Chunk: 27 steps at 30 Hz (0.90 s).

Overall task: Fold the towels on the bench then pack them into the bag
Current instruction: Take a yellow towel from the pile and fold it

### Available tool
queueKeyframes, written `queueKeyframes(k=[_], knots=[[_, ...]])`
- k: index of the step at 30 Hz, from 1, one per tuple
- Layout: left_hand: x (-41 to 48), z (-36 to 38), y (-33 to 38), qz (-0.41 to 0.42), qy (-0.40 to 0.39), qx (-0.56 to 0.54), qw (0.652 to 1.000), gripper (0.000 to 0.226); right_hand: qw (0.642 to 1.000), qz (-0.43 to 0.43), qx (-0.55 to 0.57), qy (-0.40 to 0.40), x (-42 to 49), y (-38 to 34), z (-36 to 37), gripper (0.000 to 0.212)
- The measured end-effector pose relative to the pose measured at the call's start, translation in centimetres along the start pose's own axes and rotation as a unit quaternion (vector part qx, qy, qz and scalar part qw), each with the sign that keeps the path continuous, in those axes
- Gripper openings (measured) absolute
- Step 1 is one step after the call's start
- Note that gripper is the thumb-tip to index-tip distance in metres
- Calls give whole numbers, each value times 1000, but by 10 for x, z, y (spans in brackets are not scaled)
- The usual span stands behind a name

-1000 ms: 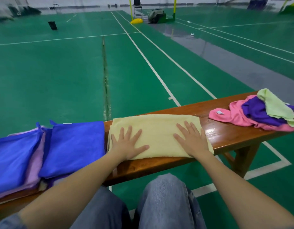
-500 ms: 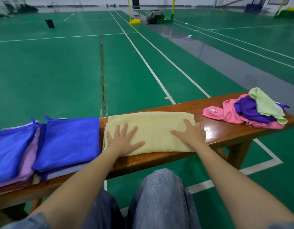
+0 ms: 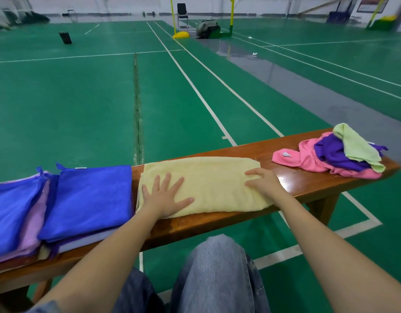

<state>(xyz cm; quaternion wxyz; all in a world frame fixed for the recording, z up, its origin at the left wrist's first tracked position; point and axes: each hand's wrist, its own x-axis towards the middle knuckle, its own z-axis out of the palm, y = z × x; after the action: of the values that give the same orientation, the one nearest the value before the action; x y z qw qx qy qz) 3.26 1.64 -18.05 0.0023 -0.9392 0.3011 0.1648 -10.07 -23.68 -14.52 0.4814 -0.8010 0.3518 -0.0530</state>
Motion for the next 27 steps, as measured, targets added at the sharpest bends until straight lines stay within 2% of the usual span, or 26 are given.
queueKeyframes(k=[10, 14, 18, 22, 27], knots=[[1, -15, -3, 23, -38, -14, 999, 85, 1000, -27, -11, -7, -16, -23, -7, 57], [-5, -38, -18, 48, 12, 5, 999, 82, 998, -54, -19, -14, -22, -50, -2, 60], [-15, -48, -47, 47, 44, 38, 997, 78, 991, -122, -53, 3, -29, -84, 23, 64], [-26, -45, -76, 50, 54, 30, 997, 75, 977, -171, -124, 8, -34, -118, 65, 64], [-32, -42, -107, 39, 117, -23, 992, 63, 957, -220, -191, -12, -43, -146, 137, 58]])
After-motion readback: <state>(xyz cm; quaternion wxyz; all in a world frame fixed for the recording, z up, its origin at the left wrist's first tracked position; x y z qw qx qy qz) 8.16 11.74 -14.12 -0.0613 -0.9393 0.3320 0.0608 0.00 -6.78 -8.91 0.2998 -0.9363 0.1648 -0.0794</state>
